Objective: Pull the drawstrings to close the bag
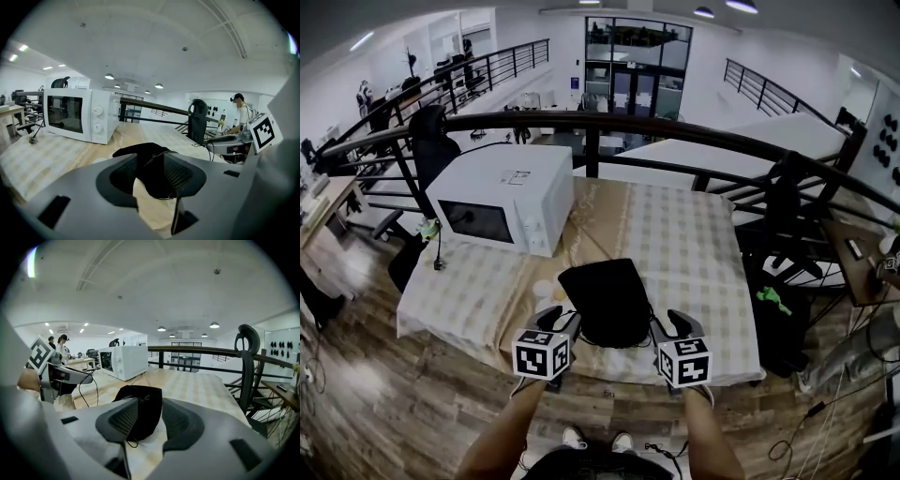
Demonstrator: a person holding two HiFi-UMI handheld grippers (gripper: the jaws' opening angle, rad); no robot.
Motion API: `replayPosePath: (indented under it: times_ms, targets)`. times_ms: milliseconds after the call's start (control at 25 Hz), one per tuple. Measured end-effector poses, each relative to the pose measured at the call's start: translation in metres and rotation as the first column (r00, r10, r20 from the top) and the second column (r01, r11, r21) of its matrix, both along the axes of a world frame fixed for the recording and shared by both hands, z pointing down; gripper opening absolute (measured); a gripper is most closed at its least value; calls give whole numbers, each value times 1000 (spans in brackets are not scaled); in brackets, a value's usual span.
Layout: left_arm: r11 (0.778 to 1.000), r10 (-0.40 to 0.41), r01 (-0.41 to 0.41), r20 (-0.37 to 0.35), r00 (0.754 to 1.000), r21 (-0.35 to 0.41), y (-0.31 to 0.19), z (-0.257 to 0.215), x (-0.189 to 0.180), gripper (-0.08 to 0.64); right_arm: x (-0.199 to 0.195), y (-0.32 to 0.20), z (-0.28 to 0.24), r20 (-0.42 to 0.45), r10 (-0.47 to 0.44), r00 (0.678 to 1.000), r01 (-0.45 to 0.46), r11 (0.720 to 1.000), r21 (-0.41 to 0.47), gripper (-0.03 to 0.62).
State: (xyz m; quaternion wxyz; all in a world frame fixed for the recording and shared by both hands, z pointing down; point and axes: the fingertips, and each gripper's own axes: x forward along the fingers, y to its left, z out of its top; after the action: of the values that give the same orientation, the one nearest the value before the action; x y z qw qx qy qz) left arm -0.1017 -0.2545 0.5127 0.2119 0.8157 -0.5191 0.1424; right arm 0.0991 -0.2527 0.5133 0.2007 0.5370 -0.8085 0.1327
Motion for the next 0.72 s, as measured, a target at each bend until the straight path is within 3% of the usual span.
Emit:
replayPosePath:
  times_ms: [480,720]
  targets:
    - [981,37,-34,-16,999,190,-10,-83,19,194,0,-8,-67,17,-3,1000,1,990,140,152]
    - [970,60,-54,-17,998,235,-11,-107,26,194,-1,-9,-86,-1,-1,1000,1,984,179,152]
